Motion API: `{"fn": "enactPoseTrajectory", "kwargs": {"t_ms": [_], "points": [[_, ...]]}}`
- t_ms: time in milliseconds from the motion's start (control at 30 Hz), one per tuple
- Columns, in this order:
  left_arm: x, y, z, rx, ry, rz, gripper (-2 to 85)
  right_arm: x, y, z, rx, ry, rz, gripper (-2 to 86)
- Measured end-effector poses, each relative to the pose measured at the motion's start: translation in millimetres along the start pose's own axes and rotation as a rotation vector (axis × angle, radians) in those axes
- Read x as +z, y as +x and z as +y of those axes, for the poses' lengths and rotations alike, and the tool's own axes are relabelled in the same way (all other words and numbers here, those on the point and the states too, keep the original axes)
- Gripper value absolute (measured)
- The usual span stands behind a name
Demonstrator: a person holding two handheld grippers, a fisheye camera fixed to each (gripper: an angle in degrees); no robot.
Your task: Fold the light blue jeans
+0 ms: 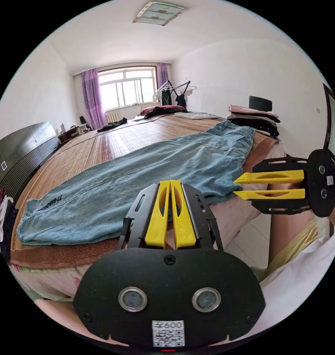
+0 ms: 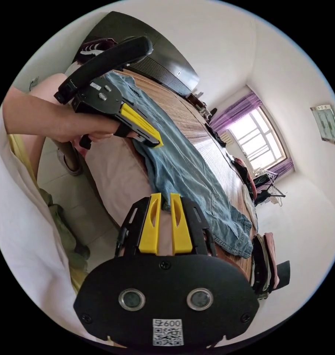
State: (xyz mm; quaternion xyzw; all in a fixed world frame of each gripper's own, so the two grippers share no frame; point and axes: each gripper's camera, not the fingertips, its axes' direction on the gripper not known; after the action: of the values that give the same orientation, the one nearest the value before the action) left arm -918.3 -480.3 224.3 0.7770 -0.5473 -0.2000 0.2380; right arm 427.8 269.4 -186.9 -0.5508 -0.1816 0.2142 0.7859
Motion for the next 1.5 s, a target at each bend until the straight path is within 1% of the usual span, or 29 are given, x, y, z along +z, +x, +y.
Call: {"fn": "enactPoseTrajectory", "kwargs": {"t_ms": [100, 133, 167, 267, 367, 533, 667, 800, 900, 933, 1000, 1033, 1067, 1100, 1133, 1167, 1200, 1233, 1267, 1300, 1333, 1367, 1433, 1500], "points": [[8, -30, 14, -0.023, -0.016, 0.014, 0.3, 5, -14, -14, -0.066, -0.081, 0.017, 0.9], [10, -42, 19, -0.039, -0.01, 0.025, 0.3, 5, -25, -17, -0.123, -0.11, 0.049, 1.3], [11, -54, 24, -0.053, 0.0, 0.032, 0.3, 3, -36, -18, -0.168, -0.122, 0.09, 1.4], [15, -78, 35, -0.056, 0.011, 0.036, 0.2, -11, -60, -22, -0.233, -0.12, 0.119, 0.3], [17, -100, 47, -0.05, 0.032, 0.036, 0.2, -19, -79, -30, -0.26, -0.16, 0.137, -0.5], [22, -134, 57, -0.045, 0.023, 0.042, 0.3, -47, -93, -43, -0.258, -0.191, 0.13, -0.8], [26, -150, 61, -0.006, -0.009, -0.009, 0.3, -84, -107, -34, -0.254, -0.143, 0.121, -0.9], [28, -168, 69, 0.003, -0.013, -0.03, 0.3, -107, -124, -34, -0.262, -0.133, 0.135, -0.9], [28, -180, 76, 0.026, -0.01, -0.049, 0.3, -138, -130, -37, -0.224, -0.14, 0.109, -0.9], [27, -188, 80, 0.016, -0.002, -0.048, 0.3, -154, -123, -38, -0.179, -0.132, 0.082, -0.9], [24, -200, 86, -0.007, 0.02, -0.041, 0.3, -173, -100, -41, -0.08, -0.178, -0.039, -0.9], [21, -210, 90, -0.024, 0.035, -0.028, 0.3, -188, -74, -38, 0.059, -0.178, -0.077, -0.8], [17, -217, 91, -0.028, 0.038, -0.022, 0.3, -212, -42, -31, 0.205, -0.122, -0.086, -0.8], [14, -219, 91, -0.023, 0.038, -0.023, 0.3, -225, -25, -26, 0.276, -0.087, -0.084, -0.8], [3, -222, 90, -0.007, 0.056, -0.03, 0.3, -251, 11, -15, 0.422, -0.005, -0.081, -0.8], [-12, -220, 90, 0.008, 0.129, -0.033, 0.3, -271, 44, -2, 0.557, 0.07, -0.072, -0.8], [-21, -218, 90, 0.017, 0.178, -0.029, 0.4, -278, 59, 4, 0.617, 0.098, -0.066, -0.8], [-34, -212, 89, 0.051, 0.265, 0.003, 0.4, -283, 85, 14, 0.717, 0.128, -0.061, -0.8], [-38, -203, 84, 0.108, 0.305, 0.072, 0.4, -279, 103, 18, 0.779, 0.134, -0.077, -0.8], [-35, -199, 80, 0.134, 0.302, 0.11, 0.4, -276, 109, 18, 0.796, 0.139, -0.093, -0.8], [-23, -191, 70, 0.154, 0.255, 0.172, 0.4, -267, 115, 15, 0.817, 0.149, -0.133, -0.8], [-6, -187, 65, 0.12, 0.183, 0.182, 0.4, -261, 113, 10, 0.83, 0.171, -0.168, -0.8], [19, -186, 71, 0.039, 0.117, 0.158, 0.4, -254, 101, -1, 0.825, 0.19, -0.22, -0.8], [32, -183, 85, 0.04, 0.104, 0.149, 0.3, -250, 90, -5, 0.795, 0.158, -0.208, -0.8]]}}
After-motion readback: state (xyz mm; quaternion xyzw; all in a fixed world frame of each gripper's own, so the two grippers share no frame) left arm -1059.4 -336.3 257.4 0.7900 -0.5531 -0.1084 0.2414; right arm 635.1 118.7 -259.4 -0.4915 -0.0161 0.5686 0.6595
